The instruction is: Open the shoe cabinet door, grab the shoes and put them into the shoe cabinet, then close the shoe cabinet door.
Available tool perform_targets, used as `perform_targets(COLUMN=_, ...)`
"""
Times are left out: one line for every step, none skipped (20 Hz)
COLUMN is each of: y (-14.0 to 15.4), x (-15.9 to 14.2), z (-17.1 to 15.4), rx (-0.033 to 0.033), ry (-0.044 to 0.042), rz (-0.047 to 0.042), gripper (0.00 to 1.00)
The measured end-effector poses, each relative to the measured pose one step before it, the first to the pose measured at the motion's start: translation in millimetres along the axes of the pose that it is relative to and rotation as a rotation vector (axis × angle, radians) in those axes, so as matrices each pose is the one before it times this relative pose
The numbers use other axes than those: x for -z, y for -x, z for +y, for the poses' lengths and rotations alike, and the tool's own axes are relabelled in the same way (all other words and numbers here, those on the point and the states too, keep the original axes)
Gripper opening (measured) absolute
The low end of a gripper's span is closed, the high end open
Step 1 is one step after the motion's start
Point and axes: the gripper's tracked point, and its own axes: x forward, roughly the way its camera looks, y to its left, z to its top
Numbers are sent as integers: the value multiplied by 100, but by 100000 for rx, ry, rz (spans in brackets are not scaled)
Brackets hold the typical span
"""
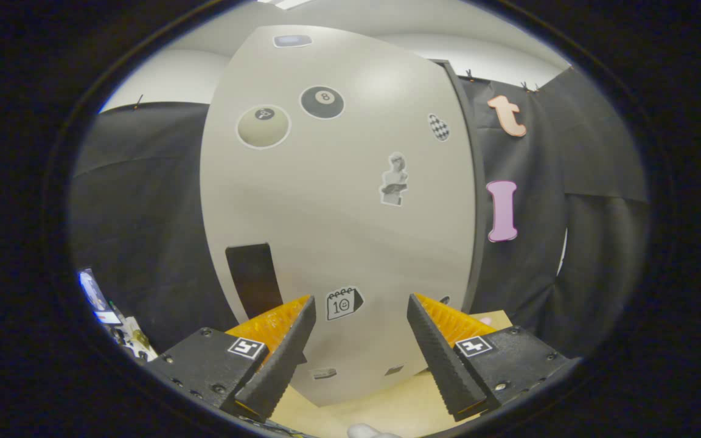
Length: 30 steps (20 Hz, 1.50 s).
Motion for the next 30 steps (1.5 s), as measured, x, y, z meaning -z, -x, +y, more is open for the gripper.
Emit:
perform_targets(y=-971, x=86, z=461, rx=756, ry=563, rz=-506, gripper=99)
perform_targets(y=-439, x=41, z=306, rx=1517, ry=-530, rz=209, gripper=99)
perform_targets(y=-464, x=36, z=315, rx=721, ry=-921, rz=-139, gripper=99)
perform_targets(y=-140, x=219, z=72, rx=1270, ry=-894, rz=376, gripper=99)
perform_targets(y=-10, x=111, z=-177, rx=1237, ry=-777, rz=263, gripper=99)
perform_targets(y=407, x=220, z=-73, rx=1371, ry=-532, rz=236, gripper=99)
perform_targets(y=358, x=9, z=134, rx=860, ry=-66, rz=-315, gripper=99)
perform_targets(y=720, x=-12, z=-40, rx=1091, ry=356, rz=-492, gripper=99)
perform_targets(y=877, x=127, z=-100, rx=695, ry=711, rz=-452, gripper=99)
perform_targets(y=844, x=-121, z=-61, rx=531, ry=465, rz=-569, gripper=99)
perform_targets(y=854, x=-55, z=-306, rx=1239, ry=458, rz=-464, gripper=99)
perform_targets(y=983, x=-103, z=-296, rx=1321, ry=313, rz=-177, gripper=99)
perform_targets(y=1127, x=-124, z=-407, rx=1399, ry=11, rz=-1159, gripper=99)
perform_targets(y=1158, x=-291, z=-406, rx=1219, ry=-371, rz=-1311, gripper=99)
perform_targets(y=1136, x=-154, z=-365, rx=990, ry=-538, rz=-1035, gripper=99)
perform_targets(y=1161, x=-125, z=-379, rx=907, ry=-304, rz=-1094, gripper=99)
perform_targets(y=998, x=73, z=-450, rx=1186, ry=200, rz=-282, gripper=99)
perform_targets(y=1043, x=75, z=-546, rx=1956, ry=168, rz=-565, gripper=99)
perform_targets(y=910, x=266, z=-429, rx=1518, ry=247, rz=28, gripper=99)
perform_targets(y=927, x=297, z=-252, rx=574, ry=-66, rz=-137, gripper=99)
perform_targets(y=749, x=368, z=-169, rx=475, ry=-361, rz=-359, gripper=99)
perform_targets(y=894, x=483, z=-219, rx=322, ry=-265, rz=459, gripper=99)
perform_targets(y=866, x=449, z=-143, rx=-22, ry=-215, rz=253, gripper=99)
perform_targets(y=705, x=522, z=-179, rx=105, ry=293, rz=840, gripper=99)
perform_targets(y=619, x=549, z=-336, rx=477, ry=61, rz=734, gripper=99)
perform_targets(y=431, x=374, z=-250, rx=306, ry=-258, rz=547, gripper=99)
perform_targets(y=287, x=256, z=-190, rx=352, ry=-212, rz=265, gripper=99)
perform_targets(y=343, x=158, z=-430, rx=850, ry=-148, rz=184, gripper=99)
perform_targets(y=139, x=55, z=-346, rx=609, ry=-180, rz=-326, gripper=99)
perform_targets(y=138, x=102, z=-264, rx=436, ry=-317, rz=281, gripper=99)
